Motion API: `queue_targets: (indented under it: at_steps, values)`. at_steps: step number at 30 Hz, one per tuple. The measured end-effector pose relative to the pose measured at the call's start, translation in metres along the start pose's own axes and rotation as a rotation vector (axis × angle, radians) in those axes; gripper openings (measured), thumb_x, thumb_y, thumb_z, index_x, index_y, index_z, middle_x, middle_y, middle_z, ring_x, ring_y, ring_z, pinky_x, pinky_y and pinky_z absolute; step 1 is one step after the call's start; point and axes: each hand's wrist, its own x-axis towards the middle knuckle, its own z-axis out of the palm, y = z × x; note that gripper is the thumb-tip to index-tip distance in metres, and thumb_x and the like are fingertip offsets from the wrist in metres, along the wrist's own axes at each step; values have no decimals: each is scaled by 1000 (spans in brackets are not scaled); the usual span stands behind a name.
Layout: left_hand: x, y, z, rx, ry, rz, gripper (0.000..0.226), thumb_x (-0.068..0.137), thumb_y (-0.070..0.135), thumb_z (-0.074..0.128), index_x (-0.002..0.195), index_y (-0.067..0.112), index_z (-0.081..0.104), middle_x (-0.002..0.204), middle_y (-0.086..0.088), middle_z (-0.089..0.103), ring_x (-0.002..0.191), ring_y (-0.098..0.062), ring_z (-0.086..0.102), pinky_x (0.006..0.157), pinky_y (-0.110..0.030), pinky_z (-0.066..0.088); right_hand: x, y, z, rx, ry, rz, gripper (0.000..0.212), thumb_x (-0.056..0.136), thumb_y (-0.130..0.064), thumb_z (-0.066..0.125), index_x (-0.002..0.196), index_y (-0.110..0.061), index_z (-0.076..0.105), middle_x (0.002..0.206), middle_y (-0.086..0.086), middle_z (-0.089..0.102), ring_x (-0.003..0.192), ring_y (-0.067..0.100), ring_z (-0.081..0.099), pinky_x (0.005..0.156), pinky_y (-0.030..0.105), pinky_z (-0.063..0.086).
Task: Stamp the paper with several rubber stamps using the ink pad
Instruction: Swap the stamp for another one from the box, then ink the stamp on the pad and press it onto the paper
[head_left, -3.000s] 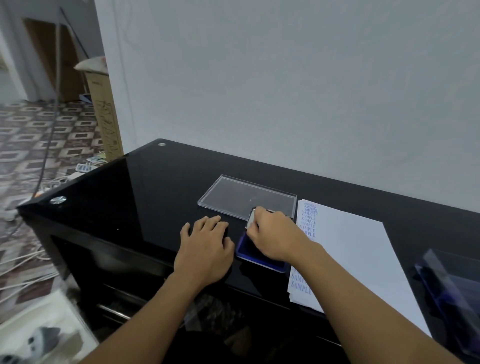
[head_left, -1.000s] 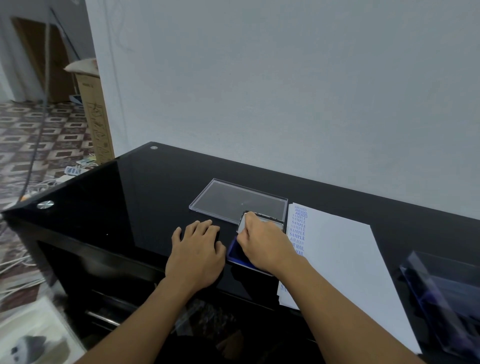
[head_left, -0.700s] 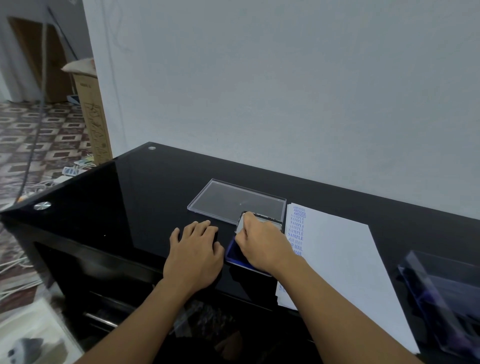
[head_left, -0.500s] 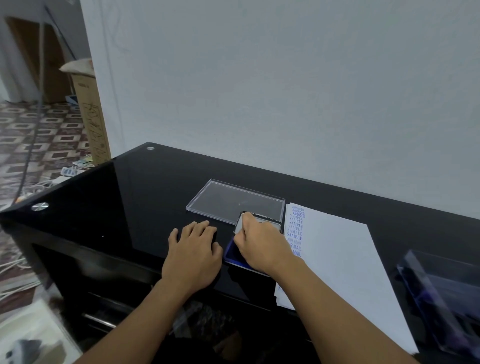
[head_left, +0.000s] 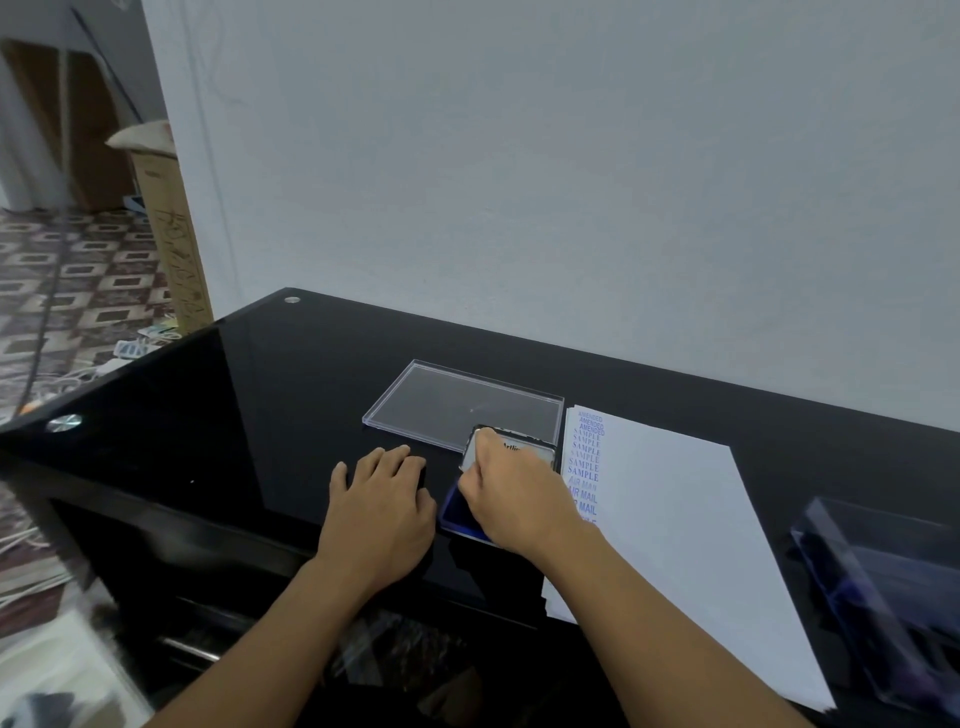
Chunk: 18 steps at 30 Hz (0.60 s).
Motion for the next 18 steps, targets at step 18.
queue_targets:
  at_steps: [18]
  values:
    - [6,5,-19,-206,79,-61,42,95,26,50,137,22,54,146,6,51,137,-18,41,114,-47,33,-6,9,-30,274,-25,104,19,100,-32,36,92,-16,43,83,5,59,73,23,55,65,38,44]
